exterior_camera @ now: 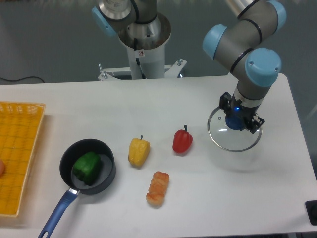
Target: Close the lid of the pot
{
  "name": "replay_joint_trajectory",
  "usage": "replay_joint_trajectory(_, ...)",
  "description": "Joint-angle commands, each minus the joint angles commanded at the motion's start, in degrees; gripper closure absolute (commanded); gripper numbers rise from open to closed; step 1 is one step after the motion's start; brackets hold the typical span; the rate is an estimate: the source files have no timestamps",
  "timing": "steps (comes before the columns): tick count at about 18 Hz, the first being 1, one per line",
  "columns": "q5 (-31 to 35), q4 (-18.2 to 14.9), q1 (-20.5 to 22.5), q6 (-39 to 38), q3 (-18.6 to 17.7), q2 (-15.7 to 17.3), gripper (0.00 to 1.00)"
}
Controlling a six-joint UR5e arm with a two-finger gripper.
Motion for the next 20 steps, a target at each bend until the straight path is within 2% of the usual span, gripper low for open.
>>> replay_joint_trajectory(8, 0.0, -0.17, -0.18, -0.09, -0.09, 0.09, 0.38)
replay_joint_trajectory(12, -0.09, -1.67, -1.23, -0.7, -0.26, 0.87, 0.38)
replay_joint_trajectory(15, -0.35, -2.98, -2.29, -1.14, -0.53, 1.84, 0.38)
replay_joint_trajectory(20, -0.44, -4.83, -6.05, -6.4, -0.62, 2.99, 0.38)
